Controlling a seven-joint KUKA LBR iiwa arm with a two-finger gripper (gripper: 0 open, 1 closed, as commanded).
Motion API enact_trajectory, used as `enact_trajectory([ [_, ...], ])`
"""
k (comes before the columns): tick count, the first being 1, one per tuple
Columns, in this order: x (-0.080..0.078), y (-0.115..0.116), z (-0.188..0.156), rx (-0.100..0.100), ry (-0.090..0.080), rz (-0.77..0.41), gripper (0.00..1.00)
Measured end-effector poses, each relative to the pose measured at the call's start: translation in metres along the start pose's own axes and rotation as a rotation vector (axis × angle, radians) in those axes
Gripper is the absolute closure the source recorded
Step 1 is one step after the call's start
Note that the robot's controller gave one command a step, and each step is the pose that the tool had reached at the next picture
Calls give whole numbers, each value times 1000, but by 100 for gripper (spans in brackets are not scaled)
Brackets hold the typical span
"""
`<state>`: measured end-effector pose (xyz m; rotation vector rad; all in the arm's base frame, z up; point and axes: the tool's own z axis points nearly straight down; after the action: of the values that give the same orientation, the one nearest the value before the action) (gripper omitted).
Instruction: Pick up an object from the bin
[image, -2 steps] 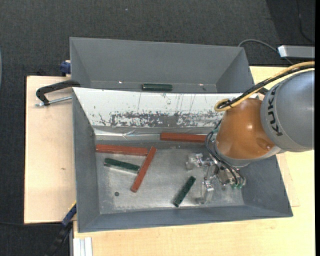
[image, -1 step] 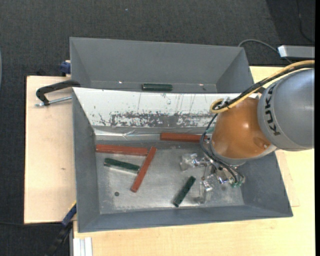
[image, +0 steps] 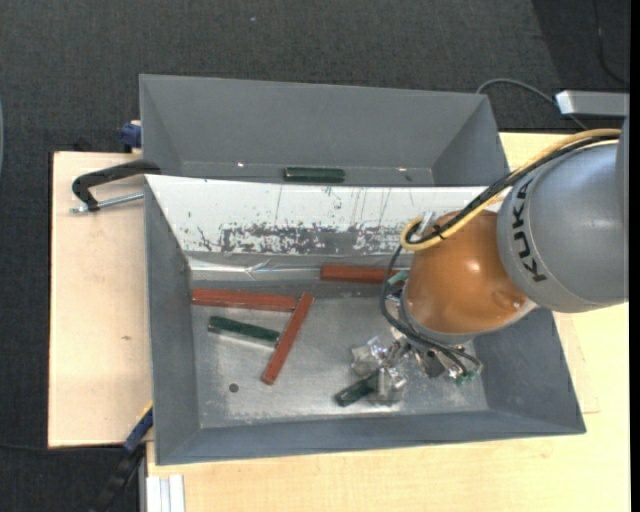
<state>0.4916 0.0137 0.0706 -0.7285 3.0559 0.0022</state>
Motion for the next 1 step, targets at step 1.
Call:
enact_trajectory([
  [1, 0, 0, 0, 0, 0, -1, 100],
])
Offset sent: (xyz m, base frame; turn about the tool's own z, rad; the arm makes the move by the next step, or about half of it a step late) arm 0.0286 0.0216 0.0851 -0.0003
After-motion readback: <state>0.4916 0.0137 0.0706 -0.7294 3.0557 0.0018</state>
